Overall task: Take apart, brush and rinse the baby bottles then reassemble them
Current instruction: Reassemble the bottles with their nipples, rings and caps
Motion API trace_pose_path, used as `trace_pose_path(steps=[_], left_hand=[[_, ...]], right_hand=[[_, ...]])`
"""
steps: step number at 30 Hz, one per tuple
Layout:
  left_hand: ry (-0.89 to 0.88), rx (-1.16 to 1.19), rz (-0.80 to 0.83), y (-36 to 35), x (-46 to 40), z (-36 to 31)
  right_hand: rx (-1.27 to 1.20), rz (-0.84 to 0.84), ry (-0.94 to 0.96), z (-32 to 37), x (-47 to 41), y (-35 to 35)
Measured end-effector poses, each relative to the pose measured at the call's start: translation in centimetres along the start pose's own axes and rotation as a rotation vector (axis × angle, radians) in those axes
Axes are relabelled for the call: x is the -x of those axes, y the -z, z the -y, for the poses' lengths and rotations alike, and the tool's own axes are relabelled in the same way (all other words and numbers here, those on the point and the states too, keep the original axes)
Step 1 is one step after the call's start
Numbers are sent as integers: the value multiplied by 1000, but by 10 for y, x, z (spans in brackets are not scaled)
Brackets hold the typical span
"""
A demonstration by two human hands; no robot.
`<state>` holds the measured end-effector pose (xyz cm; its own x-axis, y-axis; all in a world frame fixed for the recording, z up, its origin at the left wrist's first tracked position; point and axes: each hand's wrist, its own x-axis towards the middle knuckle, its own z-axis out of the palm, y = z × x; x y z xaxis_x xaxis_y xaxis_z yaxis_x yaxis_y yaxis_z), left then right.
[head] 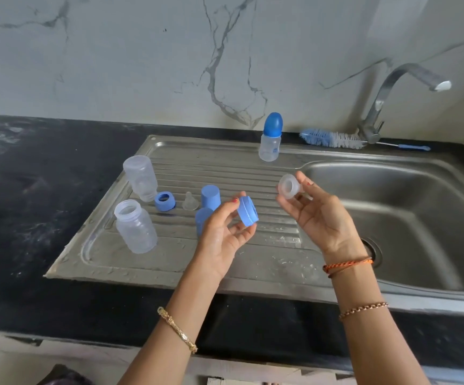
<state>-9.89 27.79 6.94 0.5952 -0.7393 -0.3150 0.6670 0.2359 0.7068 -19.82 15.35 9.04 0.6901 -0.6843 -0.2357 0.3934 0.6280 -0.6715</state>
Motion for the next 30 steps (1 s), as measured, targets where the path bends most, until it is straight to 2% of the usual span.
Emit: trace_pose_path(steps=[2, 5, 9, 13, 19, 21, 24, 28, 30], left_hand=[[0, 8, 8, -7, -2, 2], [-1, -3, -8, -17, -8, 5], [37, 5, -98, -29, -18, 9], [45, 51, -144, -39, -24, 13], [17, 19, -102, -44, -35, 19], [11, -4, -103, -44, -39, 20], [21, -6, -121, -44, -46, 21], [10, -53, -120, -48, -56, 25], [20, -64, -98, -53, -61, 28]], right_hand=[[-15, 13, -27, -4, 5, -2], [98, -8, -12, -9, 6, 2], [171, -52, -24, -6, 6, 6], [253, 51, 34, -2, 9, 13], [628, 221, 205, 1, 7, 15], [748, 178, 291, 0, 0, 17], [749, 94, 408, 4, -11, 21], [721, 155, 393, 6, -21, 27], [842, 85, 432, 2, -31, 30]])
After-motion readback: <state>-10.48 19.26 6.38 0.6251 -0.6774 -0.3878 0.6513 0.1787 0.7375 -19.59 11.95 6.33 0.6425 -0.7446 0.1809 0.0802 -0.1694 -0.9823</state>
